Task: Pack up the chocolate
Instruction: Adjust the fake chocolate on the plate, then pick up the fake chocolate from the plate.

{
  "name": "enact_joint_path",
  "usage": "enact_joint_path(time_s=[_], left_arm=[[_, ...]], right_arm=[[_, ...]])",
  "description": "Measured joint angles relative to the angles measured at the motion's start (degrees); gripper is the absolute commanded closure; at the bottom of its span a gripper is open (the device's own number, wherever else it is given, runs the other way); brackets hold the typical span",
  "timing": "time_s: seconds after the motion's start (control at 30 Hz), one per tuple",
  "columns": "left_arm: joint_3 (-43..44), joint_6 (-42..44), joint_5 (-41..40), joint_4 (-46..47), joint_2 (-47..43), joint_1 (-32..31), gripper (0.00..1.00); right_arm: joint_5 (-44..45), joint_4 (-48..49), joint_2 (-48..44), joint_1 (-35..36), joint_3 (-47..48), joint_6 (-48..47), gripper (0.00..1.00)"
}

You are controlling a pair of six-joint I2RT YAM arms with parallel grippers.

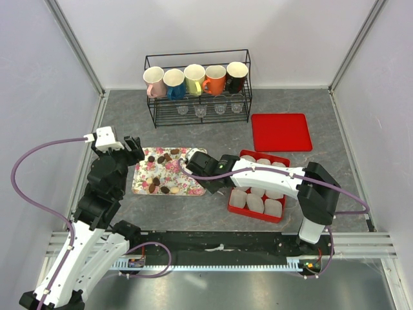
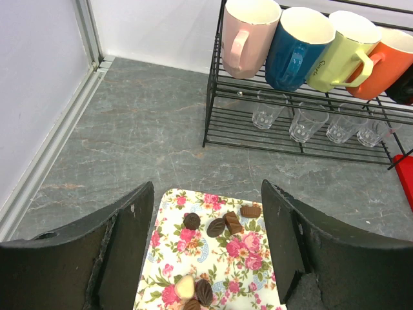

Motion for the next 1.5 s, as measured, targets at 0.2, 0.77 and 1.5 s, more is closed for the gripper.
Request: enact_joint_path(time_s=[0.2, 0.77, 1.5], left_arm=[[0.0, 0.0, 0.0, -0.02, 0.2, 0.0, 0.26], [-0.02, 0.0, 0.0, 0.0, 0.96, 0.0, 0.26], [0.0, 0.0, -0.02, -0.02, 1.16, 0.0, 0.26]], right_arm=[[-0.72, 0.68, 0.09, -0.04, 0.07, -1.46, 0.55], [-4.46, 4.35, 2.75, -3.1, 0.15, -4.55, 0.6], [-5.81, 4.28, -3.02, -3.3, -1.05, -3.91, 0.86]])
